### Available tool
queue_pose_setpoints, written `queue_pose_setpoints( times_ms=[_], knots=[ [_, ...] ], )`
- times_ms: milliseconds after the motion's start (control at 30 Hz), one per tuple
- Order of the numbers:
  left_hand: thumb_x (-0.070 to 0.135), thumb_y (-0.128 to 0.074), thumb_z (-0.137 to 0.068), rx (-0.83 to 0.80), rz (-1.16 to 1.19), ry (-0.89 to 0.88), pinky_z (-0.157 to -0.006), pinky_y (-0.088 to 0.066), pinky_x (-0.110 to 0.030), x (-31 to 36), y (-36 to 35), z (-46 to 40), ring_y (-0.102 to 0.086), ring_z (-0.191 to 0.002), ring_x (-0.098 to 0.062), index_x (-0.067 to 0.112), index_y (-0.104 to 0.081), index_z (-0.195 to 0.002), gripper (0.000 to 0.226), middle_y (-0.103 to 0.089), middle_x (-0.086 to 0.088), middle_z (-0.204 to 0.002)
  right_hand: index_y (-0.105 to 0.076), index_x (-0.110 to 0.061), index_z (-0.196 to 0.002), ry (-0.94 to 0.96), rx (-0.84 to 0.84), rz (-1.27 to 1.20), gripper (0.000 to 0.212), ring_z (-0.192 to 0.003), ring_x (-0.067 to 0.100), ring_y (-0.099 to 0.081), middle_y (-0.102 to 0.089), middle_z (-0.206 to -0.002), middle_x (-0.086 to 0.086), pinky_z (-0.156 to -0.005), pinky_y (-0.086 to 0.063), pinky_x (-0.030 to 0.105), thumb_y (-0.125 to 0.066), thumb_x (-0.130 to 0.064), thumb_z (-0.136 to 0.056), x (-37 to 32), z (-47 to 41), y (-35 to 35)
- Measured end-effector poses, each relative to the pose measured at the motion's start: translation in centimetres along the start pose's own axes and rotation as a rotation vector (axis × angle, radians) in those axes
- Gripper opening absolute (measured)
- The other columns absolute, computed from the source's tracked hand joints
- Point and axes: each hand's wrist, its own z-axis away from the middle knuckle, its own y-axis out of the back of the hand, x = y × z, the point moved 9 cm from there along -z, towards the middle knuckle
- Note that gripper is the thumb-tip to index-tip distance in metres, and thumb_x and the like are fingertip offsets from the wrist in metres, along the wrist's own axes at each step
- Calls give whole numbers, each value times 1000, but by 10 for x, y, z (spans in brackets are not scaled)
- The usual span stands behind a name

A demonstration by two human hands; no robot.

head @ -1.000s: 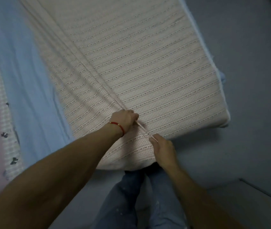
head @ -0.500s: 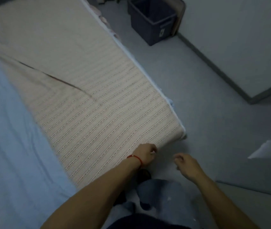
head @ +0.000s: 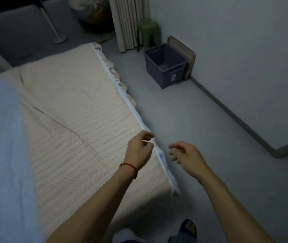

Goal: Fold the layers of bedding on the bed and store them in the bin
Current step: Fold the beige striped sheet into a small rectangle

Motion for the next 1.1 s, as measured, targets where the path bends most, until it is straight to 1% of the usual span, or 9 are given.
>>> queue_pose_setpoints(
  times_ms=[100, 267, 500, 567, 667, 800, 900, 1000, 1100],
  knots=[
    [7, -55, -96, 68, 60, -30, -76, -43, -6, 53, -6, -22, -58, -97, 4, 22, -66, -117, 29, -63, 11, -111, -69, -26, -112, 130, -38, 49, 18, -88, 11, -71, -73, -100, -7, -87, -60, 35, -54, -21, -102, -53, -27, 50],
    [6, -56, -97, 173, 137, -29, -78, -44, -7, 103, 1, -71, -59, -103, 1, 22, -65, -118, 28, -64, 11, -114, -68, -27, -114, 301, -101, 91, 17, -93, 10, -69, -71, -103, -7, -87, -59, 33, -56, -24, -103, -126, -84, 95],
    [7, -58, -96, 380, 270, 35, -91, -52, -20, 107, 12, -197, -62, -104, -5, 20, -66, -113, 23, -67, 7, -112, -68, -29, -115, 449, -224, 264, 18, -98, 4, -65, -69, -108, -13, -85, -54, 21, -56, -24, -102, -196, -213, 103],
    [8, -58, -96, 411, 298, 96, -94, -53, -25, 104, 13, -242, -62, -104, -7, 20, -65, -112, 21, -66, 7, -112, -68, -29, -118, 465, -247, 330, 20, -99, 1, -63, -68, -110, -15, -82, -49, 14, -56, -25, -102, -213, -257, 108],
    [9, -59, -96, 456, 309, 157, -94, -54, -31, 108, 18, -304, -62, -107, -12, 23, -63, -111, 21, -64, 7, -112, -68, -30, -117, 481, -289, 381, 20, -98, -1, -62, -68, -110, -16, -79, -48, 12, -57, -25, -101, -242, -325, 118],
    [12, -62, -94, 485, 235, 169, -100, -52, -37, 124, 35, -383, -59, -109, -12, 25, -62, -114, 23, -62, 9, -112, -68, -30, -117, 525, -280, 324, 20, -105, 0, -62, -68, -113, -13, -88, -50, 20, -58, -23, -100, -284, -411, 127],
    [22, -63, -92, 550, 52, 175, -103, -50, -41, 131, 61, -458, -60, -114, -14, 27, -64, -115, 23, -66, 7, -118, -64, -30, -123, 610, -316, 384, 24, -121, 5, -55, -60, -131, -11, -102, -46, 26, -58, -25, -101, -330, -484, 117],
    [41, -55, -82, 553, -113, 237, -100, -51, -51, 135, 84, -533, -57, -119, -20, 33, -63, -117, 37, -66, 7, -122, -61, -31, -129, 703, -387, 449, 30, -140, 11, -43, -48, -149, -6, -116, -34, 31, -59, -29, -99, -376, -556, 107],
    [46, -53, -77, 554, -193, 281, -99, -50, -53, 147, 107, -605, -56, -122, -23, 34, -61, -121, 46, -65, 4, -127, -60, -31, -133, 795, -483, 490, 35, -147, 12, -34, -40, -158, -5, -113, -28, 26, -60, -31, -98, -423, -621, 100]
  ],
)
